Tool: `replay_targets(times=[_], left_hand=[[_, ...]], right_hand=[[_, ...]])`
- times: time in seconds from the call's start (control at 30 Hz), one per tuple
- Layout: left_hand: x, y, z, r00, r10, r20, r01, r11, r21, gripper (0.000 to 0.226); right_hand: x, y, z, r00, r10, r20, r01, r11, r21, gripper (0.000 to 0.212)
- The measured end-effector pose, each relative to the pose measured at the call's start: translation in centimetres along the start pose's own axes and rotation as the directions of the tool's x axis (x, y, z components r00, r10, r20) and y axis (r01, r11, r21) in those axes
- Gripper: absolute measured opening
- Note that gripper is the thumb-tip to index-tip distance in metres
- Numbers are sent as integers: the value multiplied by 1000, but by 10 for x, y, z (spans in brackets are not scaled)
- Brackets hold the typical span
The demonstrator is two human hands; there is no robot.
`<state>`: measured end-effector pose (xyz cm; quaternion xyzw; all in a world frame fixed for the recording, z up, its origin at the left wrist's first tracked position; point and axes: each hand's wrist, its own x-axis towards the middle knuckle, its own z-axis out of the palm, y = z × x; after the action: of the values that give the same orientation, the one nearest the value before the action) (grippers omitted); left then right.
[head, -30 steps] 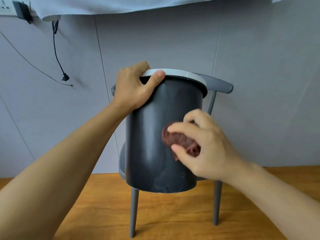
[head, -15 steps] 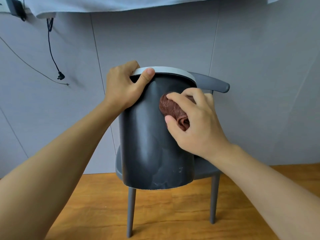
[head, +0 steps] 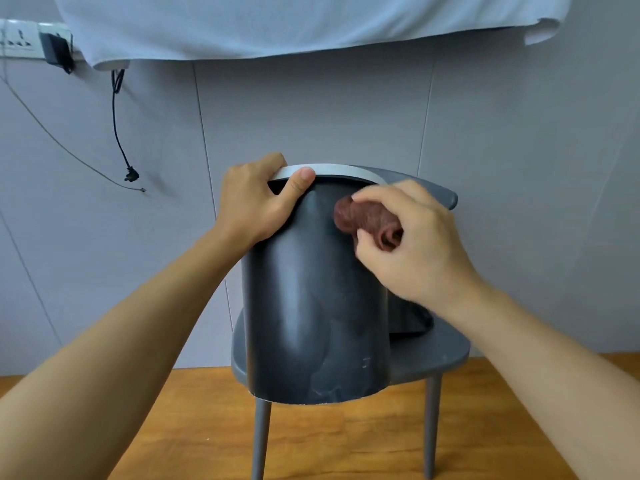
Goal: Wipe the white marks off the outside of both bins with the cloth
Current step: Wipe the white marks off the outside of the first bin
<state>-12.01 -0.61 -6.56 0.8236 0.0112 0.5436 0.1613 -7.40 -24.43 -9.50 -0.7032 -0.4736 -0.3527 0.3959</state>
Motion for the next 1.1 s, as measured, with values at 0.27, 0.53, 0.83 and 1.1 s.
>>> replay_targets(times=[0.27,0.53,0.83,1.1], left_hand=[[-1,1,-2,1000,10,-1,-10,1000,22,50],[5,-6,-2,999,-44,18,41,991,124,59],[4,-7,-3,999,-41,20,38,986,162,63],[6,6,2,998,37,42,-43,986,158,63]], right_hand=[[-5,-8,13,981,-77,180,86,995,-43,40],[-107,-18,-6,838,-167,519,173,984,38,42],[-78,0,-1,951,95,295,-109,994,32,43],[-150,-1,-22,840,1,543,-130,971,199,39]])
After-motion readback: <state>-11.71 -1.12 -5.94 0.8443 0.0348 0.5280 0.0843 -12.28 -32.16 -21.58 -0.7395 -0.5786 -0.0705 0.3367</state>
